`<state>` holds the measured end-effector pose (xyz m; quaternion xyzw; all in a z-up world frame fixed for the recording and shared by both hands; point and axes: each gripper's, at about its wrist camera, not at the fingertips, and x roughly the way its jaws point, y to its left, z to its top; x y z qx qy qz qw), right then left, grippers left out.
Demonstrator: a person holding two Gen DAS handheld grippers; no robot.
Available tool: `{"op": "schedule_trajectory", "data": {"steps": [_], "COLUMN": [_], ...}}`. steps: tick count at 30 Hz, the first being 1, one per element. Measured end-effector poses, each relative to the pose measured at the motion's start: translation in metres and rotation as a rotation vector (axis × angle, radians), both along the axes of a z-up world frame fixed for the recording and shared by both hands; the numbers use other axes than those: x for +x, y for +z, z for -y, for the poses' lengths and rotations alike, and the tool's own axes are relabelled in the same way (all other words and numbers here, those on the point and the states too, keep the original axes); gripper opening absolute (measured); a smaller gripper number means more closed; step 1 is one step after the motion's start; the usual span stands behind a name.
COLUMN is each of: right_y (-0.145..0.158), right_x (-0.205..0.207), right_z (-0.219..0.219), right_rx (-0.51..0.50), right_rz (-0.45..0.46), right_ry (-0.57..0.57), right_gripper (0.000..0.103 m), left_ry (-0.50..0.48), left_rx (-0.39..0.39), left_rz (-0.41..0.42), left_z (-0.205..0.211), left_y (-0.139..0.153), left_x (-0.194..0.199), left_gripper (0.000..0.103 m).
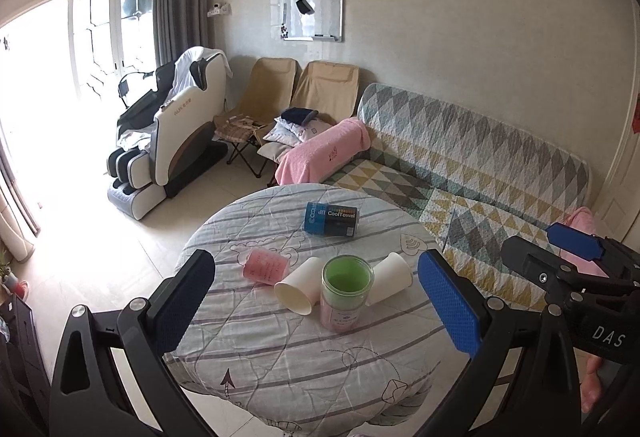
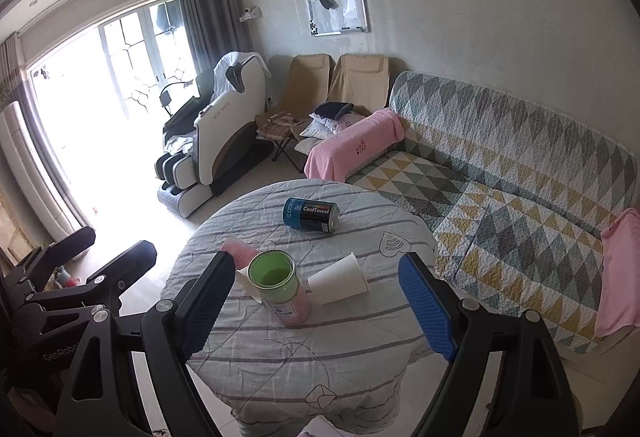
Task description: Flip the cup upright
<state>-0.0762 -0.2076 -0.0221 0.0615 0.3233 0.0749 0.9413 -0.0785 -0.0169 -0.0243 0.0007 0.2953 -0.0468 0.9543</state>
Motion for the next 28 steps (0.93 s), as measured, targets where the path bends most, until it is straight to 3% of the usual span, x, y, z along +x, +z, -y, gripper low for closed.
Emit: {"op": "schedule_trajectory", "data": {"steps": [28], "right_y": [0.006], "right_x": [-0.008], "right_z": [0.001], "right_rx": [-0.016], "right_rz": [-0.001], "right_ry": [-0.021], "right_gripper": [0.085], "left_ry": [-0.036], "left_rx": [0.022], "left_rz": [0.058], "left_z": [0.004], "left_y": [0.013], "left_x": [-0.004], "left_gripper": [0.103]}}
